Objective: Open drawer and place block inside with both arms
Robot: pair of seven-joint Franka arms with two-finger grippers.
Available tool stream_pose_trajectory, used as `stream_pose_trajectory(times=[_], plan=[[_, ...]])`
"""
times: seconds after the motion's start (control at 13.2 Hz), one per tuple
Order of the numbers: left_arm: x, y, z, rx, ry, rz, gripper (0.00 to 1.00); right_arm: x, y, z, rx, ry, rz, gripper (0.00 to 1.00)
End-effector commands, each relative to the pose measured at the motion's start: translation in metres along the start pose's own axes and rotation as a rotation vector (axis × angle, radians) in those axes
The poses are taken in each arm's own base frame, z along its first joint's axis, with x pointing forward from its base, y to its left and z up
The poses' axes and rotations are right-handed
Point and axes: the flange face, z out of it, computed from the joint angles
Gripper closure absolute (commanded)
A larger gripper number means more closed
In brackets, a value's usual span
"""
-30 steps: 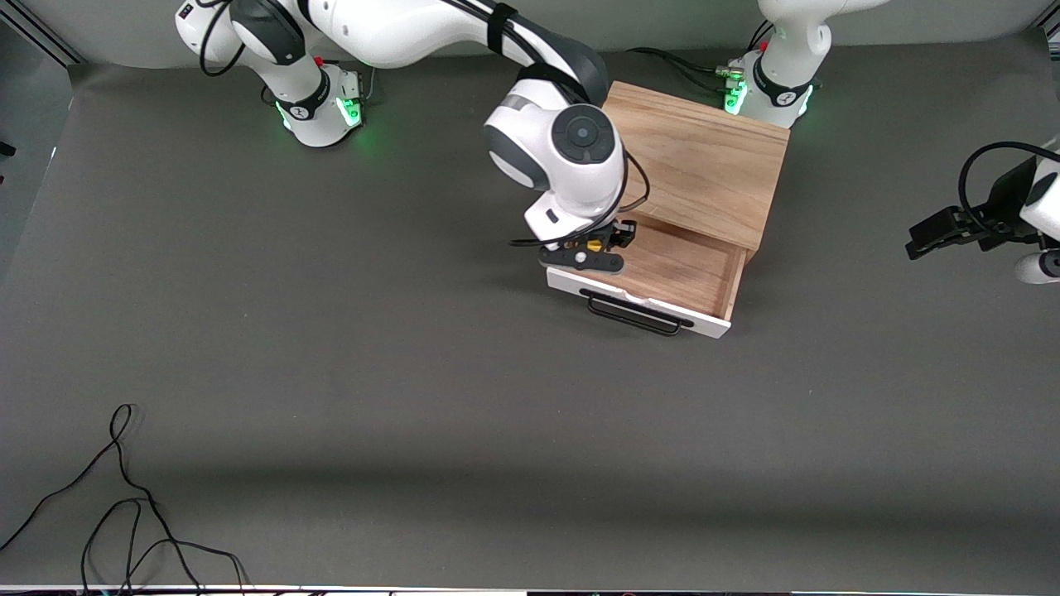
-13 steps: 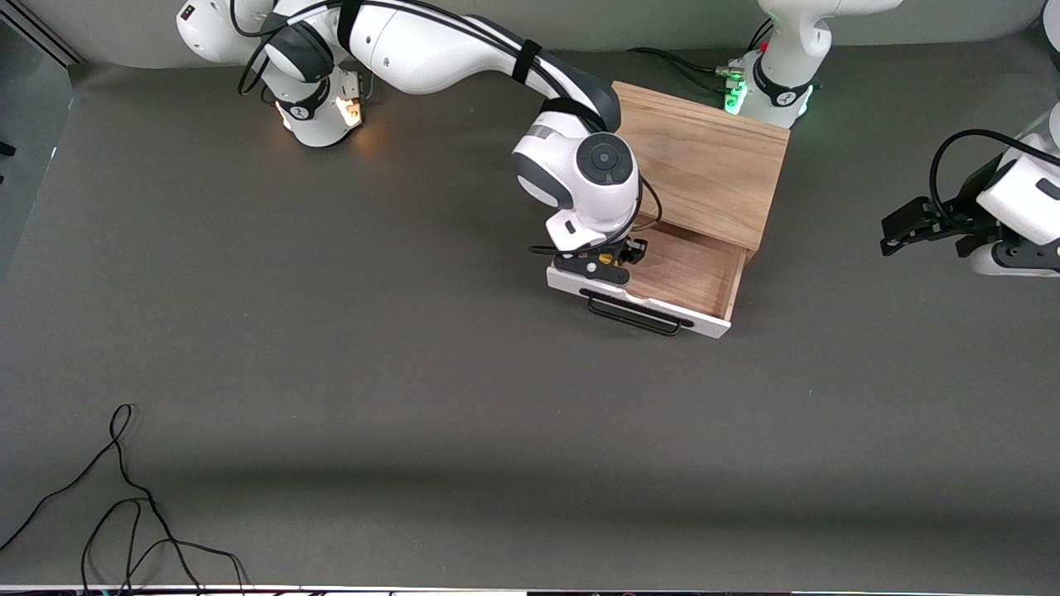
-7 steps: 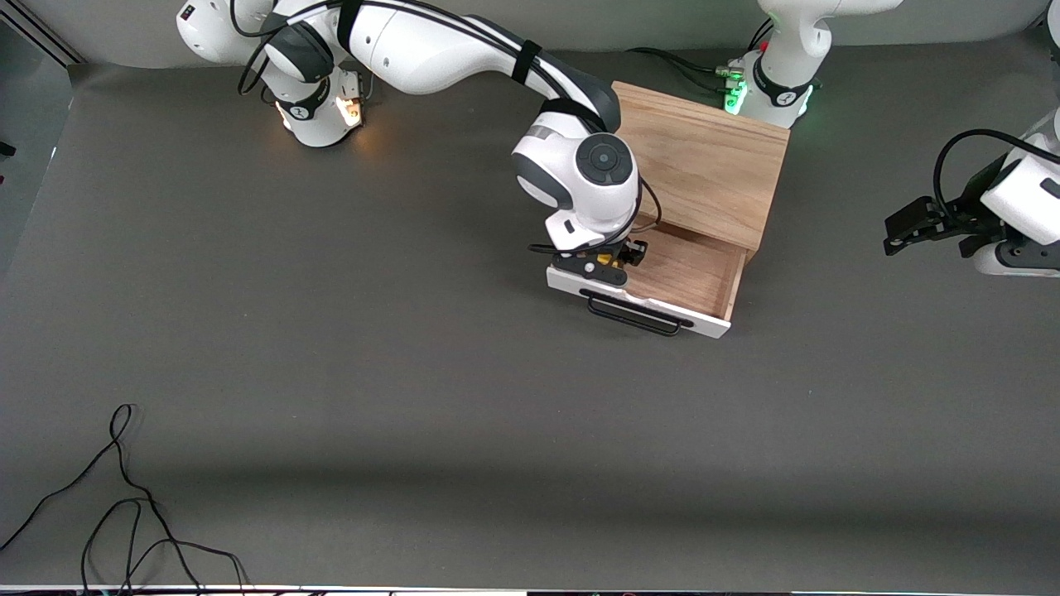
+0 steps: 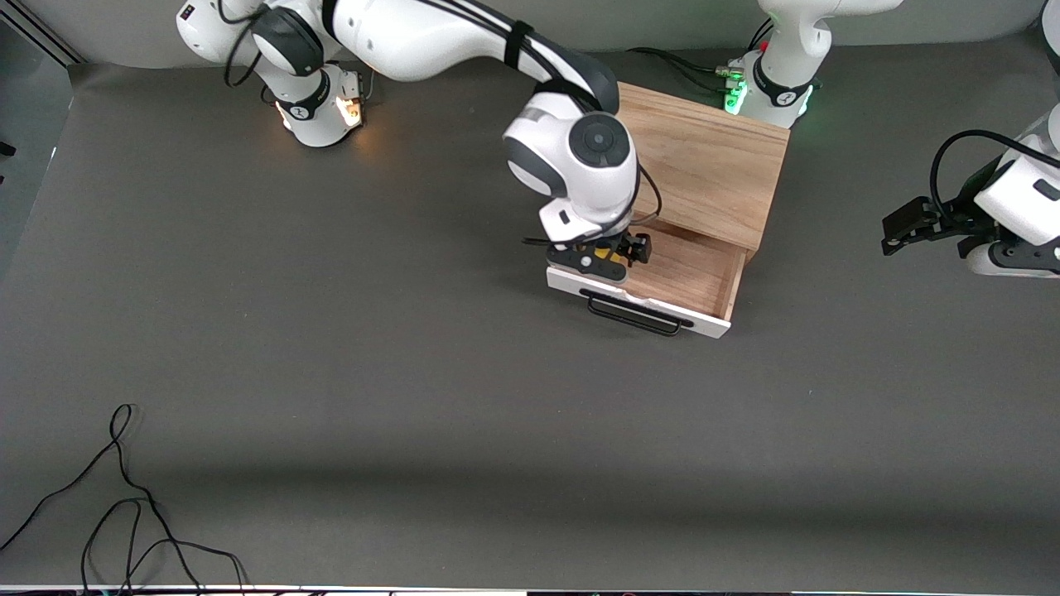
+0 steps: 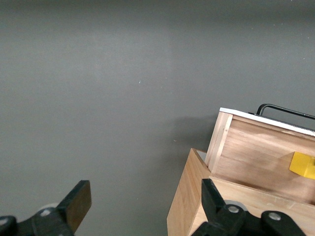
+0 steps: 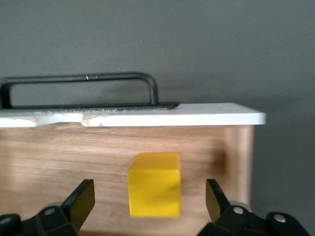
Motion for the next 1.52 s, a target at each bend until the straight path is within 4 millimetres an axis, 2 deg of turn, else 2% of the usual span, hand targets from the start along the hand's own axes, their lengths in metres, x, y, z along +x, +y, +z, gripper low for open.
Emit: stream_pose_trajectory(times=[0.0,0.08,0.23,0.38,0.53,0.68,0.83,0.99,1.06,1.29,1.44], plan=[[-0.004,-0.002,-0.004,0.013,-0.004,0.034,0.00,0.019,0.027,-0.079,-0.012,0.020,0.008,0.00],[-0.003,-0.002,-0.003,0.013,-0.004,0.030,0.00,0.027,0.043,-0.114,-0.011,0.022,0.007,0.00],[-0.003,-0.002,-0.004,0.013,-0.003,0.031,0.00,0.057,0.082,-0.170,-0.036,0.021,0.016,0.00],[-0.004,-0.003,-0.006,0.013,-0.001,0.027,0.00,0.087,0.131,-0.225,-0.067,0.016,0.009,0.00],[-0.005,-0.002,-0.017,0.013,0.003,0.028,0.00,0.128,0.195,-0.271,-0.064,0.001,-0.008,0.00],[-0.006,-0.005,-0.019,0.014,-0.001,0.025,0.00,0.171,0.275,-0.307,-0.035,-0.072,-0.076,0.00],[-0.006,-0.007,-0.019,0.028,-0.002,0.026,0.00,0.201,0.337,-0.323,-0.053,-0.100,-0.109,0.00],[-0.006,-0.008,-0.019,0.048,-0.002,0.029,0.00,0.233,0.391,-0.328,-0.061,-0.117,-0.162,0.00],[-0.006,-0.010,-0.019,0.050,-0.002,0.026,0.00,0.248,0.413,-0.326,-0.067,-0.125,-0.185,0.00],[-0.006,-0.009,-0.019,0.050,-0.004,0.028,0.00,0.284,0.460,-0.308,-0.074,-0.135,-0.255,0.00],[-0.006,-0.009,-0.019,0.050,-0.004,0.028,0.00,0.309,0.491,-0.286,-0.063,-0.128,-0.323,0.00]])
